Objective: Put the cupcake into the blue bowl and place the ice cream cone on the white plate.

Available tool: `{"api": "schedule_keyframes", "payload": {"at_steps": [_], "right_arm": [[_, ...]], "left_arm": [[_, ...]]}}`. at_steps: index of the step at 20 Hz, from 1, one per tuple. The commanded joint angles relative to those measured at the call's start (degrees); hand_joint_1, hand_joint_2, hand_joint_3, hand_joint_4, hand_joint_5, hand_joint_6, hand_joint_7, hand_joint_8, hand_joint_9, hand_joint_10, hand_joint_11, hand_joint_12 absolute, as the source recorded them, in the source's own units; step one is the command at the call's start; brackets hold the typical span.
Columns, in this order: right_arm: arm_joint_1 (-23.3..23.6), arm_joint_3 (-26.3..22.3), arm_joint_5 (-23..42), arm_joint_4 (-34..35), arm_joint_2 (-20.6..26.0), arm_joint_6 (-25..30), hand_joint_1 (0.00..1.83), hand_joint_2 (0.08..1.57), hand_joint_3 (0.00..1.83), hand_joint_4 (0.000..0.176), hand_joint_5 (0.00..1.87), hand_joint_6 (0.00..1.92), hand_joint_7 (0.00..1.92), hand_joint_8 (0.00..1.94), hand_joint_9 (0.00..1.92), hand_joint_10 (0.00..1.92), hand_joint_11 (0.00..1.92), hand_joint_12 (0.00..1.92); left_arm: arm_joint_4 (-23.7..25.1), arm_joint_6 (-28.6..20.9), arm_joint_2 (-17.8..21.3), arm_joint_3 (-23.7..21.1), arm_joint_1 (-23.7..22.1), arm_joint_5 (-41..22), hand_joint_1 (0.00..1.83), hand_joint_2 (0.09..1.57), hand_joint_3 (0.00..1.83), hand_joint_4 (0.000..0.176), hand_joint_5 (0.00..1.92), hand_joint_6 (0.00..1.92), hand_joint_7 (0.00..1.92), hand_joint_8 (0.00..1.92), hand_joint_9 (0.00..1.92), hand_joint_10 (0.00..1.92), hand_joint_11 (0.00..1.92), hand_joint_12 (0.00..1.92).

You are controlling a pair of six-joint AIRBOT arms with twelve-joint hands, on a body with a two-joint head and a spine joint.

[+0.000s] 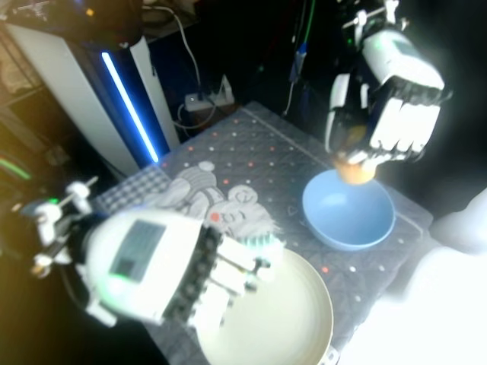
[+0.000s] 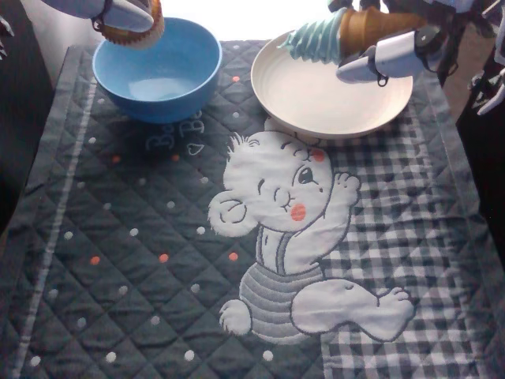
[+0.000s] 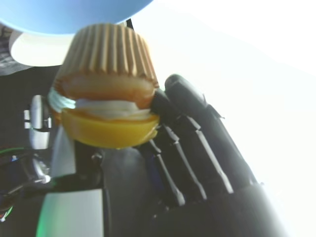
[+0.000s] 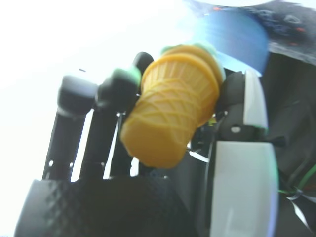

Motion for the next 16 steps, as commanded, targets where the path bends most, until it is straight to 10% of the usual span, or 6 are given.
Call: {"api": "schedule_keyframes", "payload": {"at_steps": [1,7,8,10,14,16], "right_arm": [[1.0,0.3,6.8,0.8,-0.2,0.1,1.17,1.09,0.00,0.000,1.03,0.88,1.15,0.85,1.18,1.25,1.12,1.61],[1.0,1.3,5.9,1.8,-0.9,0.1,1.17,1.10,0.00,0.000,1.02,0.90,1.22,0.58,1.21,1.13,1.15,1.52],[1.0,1.3,5.8,1.9,-0.9,0.1,1.26,1.09,0.00,0.000,1.02,0.70,1.11,0.97,1.19,1.16,1.12,1.57],[1.0,1.3,5.8,1.9,-1.0,0.1,1.27,1.10,0.00,0.000,1.03,0.62,1.06,1.12,1.15,1.25,1.11,1.64],[1.0,1.3,5.8,1.9,-1.2,0.1,1.20,1.09,0.01,0.000,1.02,0.84,1.12,0.93,1.20,1.26,1.15,1.59],[1.0,1.2,5.8,1.9,-1.2,0.1,1.28,1.08,0.00,0.000,1.03,0.65,1.13,1.00,1.21,1.12,1.12,1.53]], "left_arm": [[-1.0,-0.1,-0.2,0.5,-1.2,-4.3,1.40,1.04,0.00,0.000,1.03,0.72,1.19,0.54,1.11,0.99,0.92,1.11],[1.2,-0.3,-1.7,1.1,-1.2,-2.1,1.40,1.04,0.00,0.000,1.00,0.83,1.16,0.59,1.14,0.92,0.92,1.05],[1.5,-0.3,-1.8,1.1,-1.2,-1.9,1.40,1.04,0.00,0.000,1.01,0.83,1.14,0.62,1.14,0.91,0.95,1.01],[1.8,-0.3,-2.1,1.1,-1.0,-1.7,1.39,1.05,0.00,0.000,1.01,0.82,1.10,0.68,1.11,0.96,0.94,1.02],[2.3,-0.3,-2.3,1.2,-0.6,-1.3,1.39,1.07,0.00,0.000,0.96,0.89,1.06,0.76,1.10,0.99,0.96,0.98],[2.5,-0.3,-2.3,1.2,-0.5,-1.3,1.38,1.10,0.00,0.000,0.89,1.04,0.96,0.88,1.04,1.08,0.86,0.98]]}}
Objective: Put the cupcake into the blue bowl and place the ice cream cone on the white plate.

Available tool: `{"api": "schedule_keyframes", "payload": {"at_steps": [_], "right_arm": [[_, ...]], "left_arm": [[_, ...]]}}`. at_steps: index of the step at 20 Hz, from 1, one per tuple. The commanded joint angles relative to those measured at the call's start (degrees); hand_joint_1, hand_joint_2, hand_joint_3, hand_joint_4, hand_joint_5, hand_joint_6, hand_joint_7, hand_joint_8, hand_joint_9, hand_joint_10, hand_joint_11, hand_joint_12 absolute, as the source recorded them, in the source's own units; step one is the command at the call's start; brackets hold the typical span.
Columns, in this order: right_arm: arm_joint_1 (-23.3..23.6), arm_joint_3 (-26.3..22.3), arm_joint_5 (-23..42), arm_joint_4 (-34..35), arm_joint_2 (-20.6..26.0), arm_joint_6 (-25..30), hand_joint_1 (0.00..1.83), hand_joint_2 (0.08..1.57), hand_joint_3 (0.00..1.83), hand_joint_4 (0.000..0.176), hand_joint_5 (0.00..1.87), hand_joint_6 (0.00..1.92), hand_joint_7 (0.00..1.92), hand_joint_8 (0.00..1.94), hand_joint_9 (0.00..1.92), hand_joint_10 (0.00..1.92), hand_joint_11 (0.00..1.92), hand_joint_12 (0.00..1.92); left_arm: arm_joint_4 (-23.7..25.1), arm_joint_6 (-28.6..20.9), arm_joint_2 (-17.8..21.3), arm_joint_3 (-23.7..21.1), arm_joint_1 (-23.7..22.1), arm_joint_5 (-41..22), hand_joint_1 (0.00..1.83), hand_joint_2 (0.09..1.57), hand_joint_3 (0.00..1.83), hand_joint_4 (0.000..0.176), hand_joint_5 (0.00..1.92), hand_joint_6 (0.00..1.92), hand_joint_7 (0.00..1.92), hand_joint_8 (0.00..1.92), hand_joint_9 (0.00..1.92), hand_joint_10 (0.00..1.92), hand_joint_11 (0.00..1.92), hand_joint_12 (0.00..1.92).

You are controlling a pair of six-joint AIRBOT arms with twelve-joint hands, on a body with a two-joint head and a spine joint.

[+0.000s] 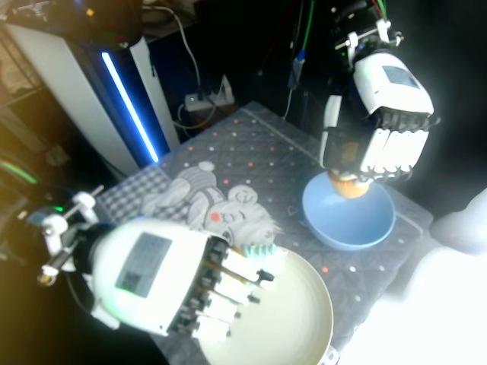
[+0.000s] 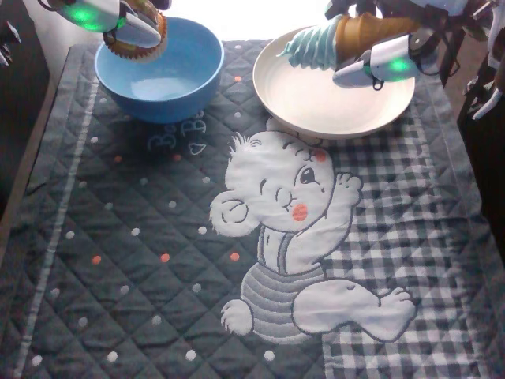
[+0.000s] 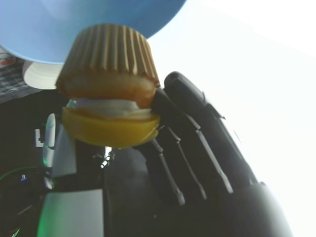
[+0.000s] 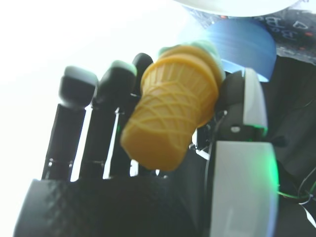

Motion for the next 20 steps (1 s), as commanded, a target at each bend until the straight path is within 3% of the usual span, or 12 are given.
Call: {"api": "schedule_keyframes", "payload": {"at_steps": [1,2,3,4,5,7,16,20], "right_arm": [[1.0,0.2,7.4,0.7,0.0,0.1,1.20,1.03,0.01,0.000,1.17,0.59,0.87,0.86,0.80,1.03,0.62,1.54],[1.0,0.2,7.4,0.7,0.0,0.1,1.20,1.03,0.01,0.000,1.17,0.59,0.87,0.86,0.80,1.03,0.62,1.54],[1.0,0.2,7.4,0.7,0.0,0.1,1.12,0.96,0.00,0.000,1.01,0.24,0.84,0.65,0.72,0.91,0.48,1.52],[1.0,0.2,7.4,0.7,0.0,0.1,1.08,0.94,0.00,0.000,0.94,0.07,0.92,0.38,0.78,0.62,0.46,1.32],[1.0,0.2,7.4,0.7,0.0,0.1,1.07,0.93,0.00,0.000,0.91,0.02,1.00,0.17,0.86,0.38,0.47,1.19],[1.0,0.1,7.4,0.7,0.0,0.1,1.05,0.92,0.00,0.000,0.89,0.00,1.04,0.01,0.93,0.09,0.48,1.07],[1.0,0.0,7.6,0.7,0.1,0.1,1.07,0.93,0.00,0.000,0.89,0.00,0.98,0.01,0.96,0.00,0.53,1.03],[1.0,-0.1,7.9,0.6,0.1,0.1,1.11,0.91,0.00,0.000,0.89,0.00,1.00,0.00,0.97,0.00,0.54,1.00]], "left_arm": [[-1.0,-0.1,-0.2,0.2,-0.4,-5.3,1.38,1.05,0.00,0.000,0.79,0.49,0.78,0.41,0.90,0.47,0.77,0.87],[-1.0,-0.1,-0.2,0.2,-0.4,-5.3,1.38,1.05,0.00,0.000,0.79,0.49,0.78,0.41,0.90,0.47,0.77,0.87],[-1.0,-0.1,-0.2,0.2,-0.3,-5.3,1.37,1.02,0.00,0.000,0.84,0.18,0.80,0.13,0.92,0.17,0.75,0.85],[-0.9,-0.1,-0.2,0.2,-0.2,-5.3,1.34,1.01,0.00,0.000,0.85,0.06,0.81,0.04,0.89,0.05,0.66,0.81],[-0.9,-0.1,-0.2,0.1,-0.2,-5.4,1.32,1.01,0.00,0.000,0.85,0.03,0.80,0.01,0.86,0.02,0.60,0.79],[-0.9,-0.1,-0.2,0.0,-0.1,-5.5,1.30,0.99,0.00,0.000,0.84,0.00,0.79,0.00,0.81,0.00,0.56,0.71],[-0.7,-0.4,0.0,-0.1,0.5,-6.5,1.31,0.97,0.00,0.000,0.84,0.01,0.82,0.01,0.85,0.01,0.54,0.76],[-0.6,-0.4,0.1,-0.2,0.4,-6.8,1.27,0.97,0.00,0.000,0.85,0.00,0.84,0.00,0.90,0.01,0.48,0.96]]}}
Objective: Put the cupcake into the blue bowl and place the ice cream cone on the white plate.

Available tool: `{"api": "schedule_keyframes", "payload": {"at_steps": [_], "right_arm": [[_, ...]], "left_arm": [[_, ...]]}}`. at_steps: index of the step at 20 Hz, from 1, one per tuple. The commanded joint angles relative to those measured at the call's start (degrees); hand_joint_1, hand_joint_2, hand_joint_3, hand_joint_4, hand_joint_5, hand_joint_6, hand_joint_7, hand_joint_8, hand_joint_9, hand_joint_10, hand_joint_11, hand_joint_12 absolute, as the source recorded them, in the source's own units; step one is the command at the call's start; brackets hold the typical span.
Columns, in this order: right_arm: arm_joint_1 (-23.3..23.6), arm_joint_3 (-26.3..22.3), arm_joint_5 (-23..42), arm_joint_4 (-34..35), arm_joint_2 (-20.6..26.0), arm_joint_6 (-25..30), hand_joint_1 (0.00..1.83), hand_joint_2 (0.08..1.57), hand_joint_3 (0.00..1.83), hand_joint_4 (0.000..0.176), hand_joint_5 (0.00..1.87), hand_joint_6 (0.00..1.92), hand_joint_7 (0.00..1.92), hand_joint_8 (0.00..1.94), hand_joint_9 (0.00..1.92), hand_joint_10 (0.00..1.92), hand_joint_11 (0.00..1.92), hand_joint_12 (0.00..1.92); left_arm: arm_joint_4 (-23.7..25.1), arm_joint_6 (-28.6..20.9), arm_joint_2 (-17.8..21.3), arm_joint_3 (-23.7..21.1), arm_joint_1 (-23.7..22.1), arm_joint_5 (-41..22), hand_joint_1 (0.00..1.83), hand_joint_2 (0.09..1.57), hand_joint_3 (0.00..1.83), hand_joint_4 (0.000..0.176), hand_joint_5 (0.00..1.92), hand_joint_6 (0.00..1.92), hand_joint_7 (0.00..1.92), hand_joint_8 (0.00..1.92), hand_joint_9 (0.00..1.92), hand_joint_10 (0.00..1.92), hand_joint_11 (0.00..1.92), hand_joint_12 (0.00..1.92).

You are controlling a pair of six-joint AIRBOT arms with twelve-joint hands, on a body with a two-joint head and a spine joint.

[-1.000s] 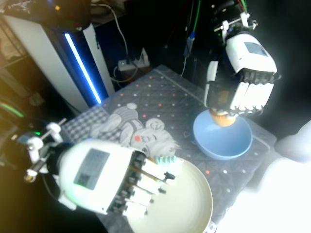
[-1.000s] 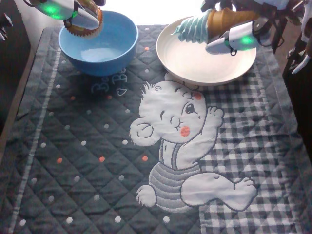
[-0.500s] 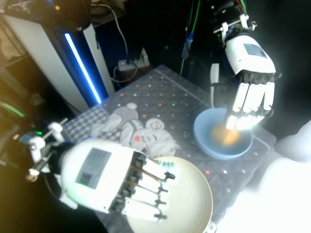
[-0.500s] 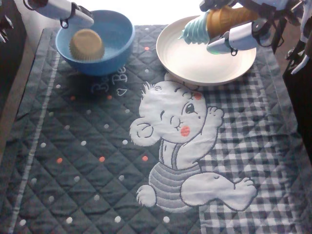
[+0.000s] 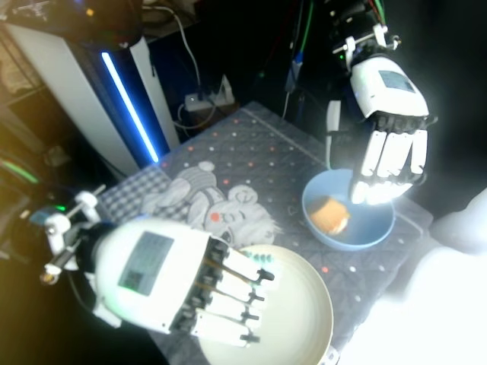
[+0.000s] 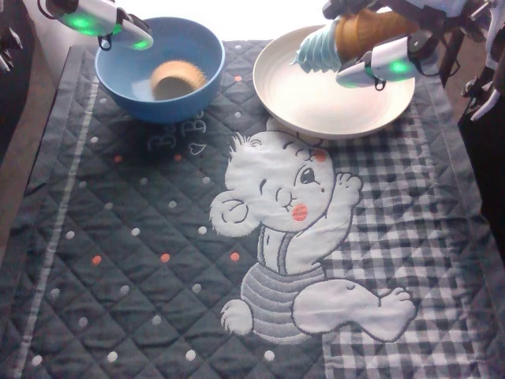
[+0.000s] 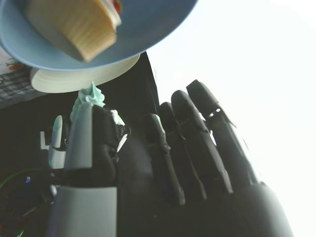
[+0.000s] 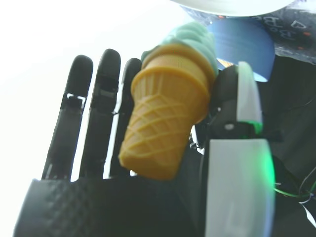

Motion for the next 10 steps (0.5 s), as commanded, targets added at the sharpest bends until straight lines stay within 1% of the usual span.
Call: {"api": "schedule_keyframes", "payload": {"at_steps": [1,2,3,4,5,6,7,8,9,10], "right_arm": [[1.0,0.0,7.9,0.6,0.2,0.1,1.09,0.89,0.00,0.000,0.86,0.00,1.04,0.01,0.98,0.00,0.47,1.05],[1.0,0.0,7.9,0.5,0.2,0.1,1.09,0.88,0.00,0.000,0.82,0.00,1.04,0.00,0.95,0.00,0.41,1.07],[1.0,0.0,7.9,0.5,0.2,0.1,1.09,0.88,0.00,0.000,0.82,0.00,1.04,0.00,0.95,0.00,0.41,1.07],[1.0,0.0,7.9,0.5,0.2,0.1,1.08,0.87,0.00,0.000,0.75,0.00,1.01,0.00,0.93,0.00,0.40,1.08],[1.0,0.0,7.9,0.5,0.2,0.1,1.06,0.85,0.00,0.000,0.65,0.00,0.85,0.00,0.92,0.00,0.45,1.09],[1.0,0.0,7.9,0.5,0.2,0.1,1.07,0.84,0.00,0.000,0.64,0.00,0.79,0.00,0.90,0.00,0.49,1.07],[1.0,0.0,7.9,0.5,0.2,0.1,1.07,0.84,0.00,0.000,0.64,0.00,0.79,0.00,0.90,0.00,0.49,1.07],[1.0,0.0,7.9,0.5,0.2,0.1,1.09,0.84,0.00,0.000,0.64,0.00,0.79,0.01,0.92,0.00,0.57,1.02],[1.0,0.0,7.9,0.5,0.2,0.1,1.10,0.84,0.00,0.000,0.62,0.00,0.76,0.00,0.89,0.00,0.57,0.97],[1.0,0.0,7.9,0.5,0.2,0.1,1.11,0.84,0.00,0.000,0.60,0.00,0.74,0.00,0.87,0.00,0.53,0.98]], "left_arm": [[-0.7,-0.2,0.1,-0.2,-0.5,-5.9,1.27,0.97,0.00,0.000,0.85,0.00,0.84,0.00,0.91,0.01,0.50,0.98],[-0.7,-0.2,0.1,-0.2,-0.6,-5.9,1.24,0.97,0.00,0.000,0.85,0.00,0.83,0.00,0.91,0.01,0.50,0.98],[-0.7,-0.2,0.1,-0.2,-0.6,-5.9,1.24,0.97,0.00,0.000,0.85,0.00,0.83,0.00,0.91,0.01,0.50,0.98],[-0.7,-0.2,0.1,-0.2,-0.6,-5.9,1.24,0.97,0.00,0.000,0.85,0.00,0.83,0.00,0.91,0.01,0.50,0.98],[-0.7,-0.2,0.1,-0.2,-0.6,-5.9,1.23,0.97,0.00,0.000,0.85,0.00,0.84,0.00,0.89,0.00,0.48,0.97],[-0.7,-0.2,0.1,-0.2,-0.6,-5.9,1.24,0.97,0.00,0.000,0.85,0.00,0.85,0.01,0.88,0.00,0.46,0.96],[-0.7,-0.2,0.1,-0.2,-0.6,-6.0,1.24,0.97,0.00,0.000,0.85,0.00,0.85,0.01,0.88,0.00,0.46,0.96],[-0.7,-0.2,0.1,-0.2,-0.6,-6.0,1.25,0.97,0.00,0.000,0.85,0.00,0.85,0.01,0.89,0.01,0.46,0.96],[-0.7,-0.2,0.1,-0.3,-0.6,-6.0,1.25,0.97,0.00,0.000,0.85,0.00,0.85,0.00,0.88,0.00,0.46,0.96],[-0.7,-0.2,0.1,-0.3,-0.6,-6.0,1.25,0.97,0.00,0.000,0.85,0.00,0.85,0.00,0.88,0.00,0.45,0.96]]}}
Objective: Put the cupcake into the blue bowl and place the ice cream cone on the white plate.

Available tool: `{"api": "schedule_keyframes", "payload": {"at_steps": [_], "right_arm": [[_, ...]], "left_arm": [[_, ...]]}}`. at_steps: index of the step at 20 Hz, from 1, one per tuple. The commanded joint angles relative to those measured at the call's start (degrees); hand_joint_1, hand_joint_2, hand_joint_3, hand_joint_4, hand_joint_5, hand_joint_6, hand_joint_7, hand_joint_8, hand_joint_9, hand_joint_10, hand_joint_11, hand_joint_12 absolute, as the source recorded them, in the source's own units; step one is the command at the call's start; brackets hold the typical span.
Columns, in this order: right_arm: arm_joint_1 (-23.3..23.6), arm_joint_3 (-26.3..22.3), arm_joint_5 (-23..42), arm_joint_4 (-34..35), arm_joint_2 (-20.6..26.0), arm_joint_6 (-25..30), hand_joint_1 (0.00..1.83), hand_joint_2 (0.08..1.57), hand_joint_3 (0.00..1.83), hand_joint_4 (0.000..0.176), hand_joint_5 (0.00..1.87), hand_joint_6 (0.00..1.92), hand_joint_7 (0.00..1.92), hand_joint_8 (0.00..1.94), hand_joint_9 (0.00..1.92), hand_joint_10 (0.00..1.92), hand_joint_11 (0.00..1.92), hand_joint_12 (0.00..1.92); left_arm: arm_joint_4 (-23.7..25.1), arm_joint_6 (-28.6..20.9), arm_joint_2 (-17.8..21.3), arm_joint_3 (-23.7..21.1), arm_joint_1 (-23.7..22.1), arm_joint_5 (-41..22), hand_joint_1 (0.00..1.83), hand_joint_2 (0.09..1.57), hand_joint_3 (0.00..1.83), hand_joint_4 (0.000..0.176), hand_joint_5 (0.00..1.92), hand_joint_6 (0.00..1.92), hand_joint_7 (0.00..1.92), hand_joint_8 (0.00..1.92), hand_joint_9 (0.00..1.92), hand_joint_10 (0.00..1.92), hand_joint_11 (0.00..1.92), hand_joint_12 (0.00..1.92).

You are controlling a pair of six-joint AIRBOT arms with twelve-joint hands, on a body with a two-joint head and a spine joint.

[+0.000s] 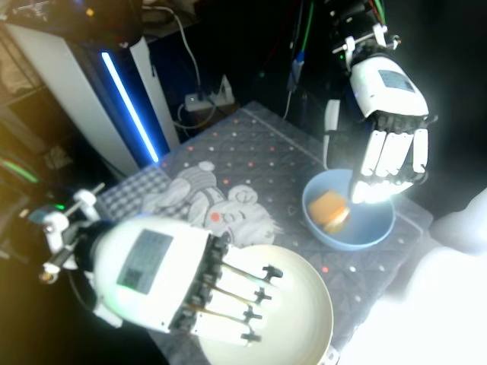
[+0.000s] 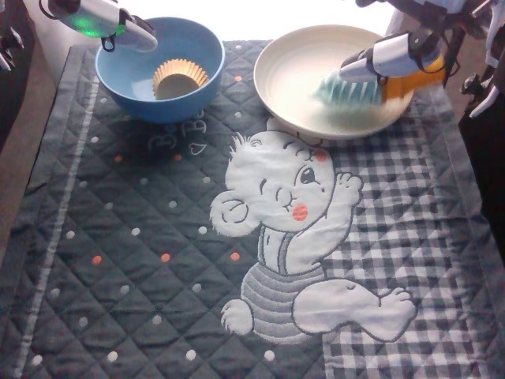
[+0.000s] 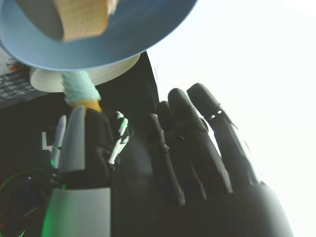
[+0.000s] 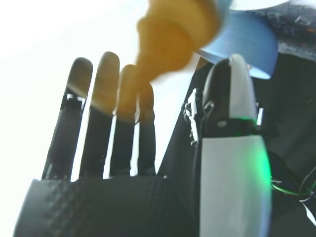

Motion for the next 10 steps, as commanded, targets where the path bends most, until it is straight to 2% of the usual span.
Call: {"api": "schedule_keyframes", "payload": {"at_steps": [1,4,6,8,10], "right_arm": [[0.9,0.0,7.0,0.5,0.2,0.1,1.13,0.84,0.00,0.000,0.59,0.00,0.74,0.00,0.86,0.00,0.52,0.98],[0.9,-0.1,7.0,0.5,0.2,0.1,1.14,0.85,0.00,0.000,0.59,0.00,0.73,0.00,0.87,0.01,0.56,0.95],[0.9,-0.3,7.3,0.5,0.2,0.1,1.15,0.87,0.00,0.000,0.59,0.00,0.76,0.00,0.92,0.01,0.64,0.87],[0.9,-1.0,8.3,0.5,0.2,0.1,1.22,0.88,0.00,0.000,0.59,0.00,0.75,0.00,0.91,0.00,0.63,0.86],[0.9,-2.1,9.9,0.6,0.2,0.1,1.17,0.85,0.00,0.000,0.60,0.01,0.76,0.01,0.93,0.01,0.66,0.88]], "left_arm": [[-0.9,-0.2,0.2,-0.1,-0.6,-5.6,1.25,0.97,0.00,0.000,0.85,0.00,0.84,0.00,0.89,0.01,0.47,0.97],[-0.9,-0.2,0.4,-0.4,-0.6,-5.9,1.27,0.95,0.00,0.000,0.86,0.00,0.87,0.01,0.92,0.01,0.50,0.98],[-0.9,-0.3,0.7,-0.6,-0.5,-6.3,1.23,0.97,0.00,0.000,0.84,0.00,0.85,0.00,0.86,0.00,0.36,1.06],[-0.9,-0.8,1.1,-0.9,-0.1,-7.2,1.26,0.97,0.00,0.000,0.85,0.01,0.86,0.00,0.86,0.00,0.38,1.08],[-0.9,-1.8,1.8,-1.4,0.2,-8.6,1.23,0.97,0.00,0.000,0.85,0.00,0.86,0.00,0.89,0.01,0.41,1.12]]}}
